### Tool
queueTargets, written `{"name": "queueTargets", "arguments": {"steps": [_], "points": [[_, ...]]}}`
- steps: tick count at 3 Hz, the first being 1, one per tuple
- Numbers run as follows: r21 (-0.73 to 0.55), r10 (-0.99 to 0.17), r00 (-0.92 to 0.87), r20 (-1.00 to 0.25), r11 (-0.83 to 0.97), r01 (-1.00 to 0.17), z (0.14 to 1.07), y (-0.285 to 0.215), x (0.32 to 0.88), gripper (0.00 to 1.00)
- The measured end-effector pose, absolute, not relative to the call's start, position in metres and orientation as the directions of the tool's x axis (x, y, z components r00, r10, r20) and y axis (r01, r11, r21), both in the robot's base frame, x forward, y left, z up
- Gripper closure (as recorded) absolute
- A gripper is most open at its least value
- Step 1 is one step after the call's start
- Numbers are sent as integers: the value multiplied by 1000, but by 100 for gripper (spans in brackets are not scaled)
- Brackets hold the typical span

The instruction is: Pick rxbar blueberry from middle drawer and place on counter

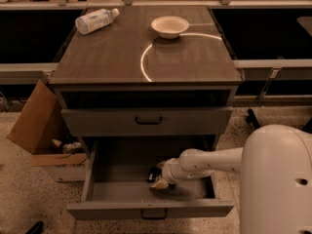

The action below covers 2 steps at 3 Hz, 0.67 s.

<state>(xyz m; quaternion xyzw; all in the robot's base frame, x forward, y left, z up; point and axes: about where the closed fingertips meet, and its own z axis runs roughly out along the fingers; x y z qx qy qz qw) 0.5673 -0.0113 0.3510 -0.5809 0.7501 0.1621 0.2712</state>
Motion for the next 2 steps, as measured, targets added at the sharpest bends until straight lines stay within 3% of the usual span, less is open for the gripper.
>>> {"name": "queueTargets", "arguments": {"steps": [2], "points": [[-101,-764,-197,-615,324,-941,367,-34,570,88]]}}
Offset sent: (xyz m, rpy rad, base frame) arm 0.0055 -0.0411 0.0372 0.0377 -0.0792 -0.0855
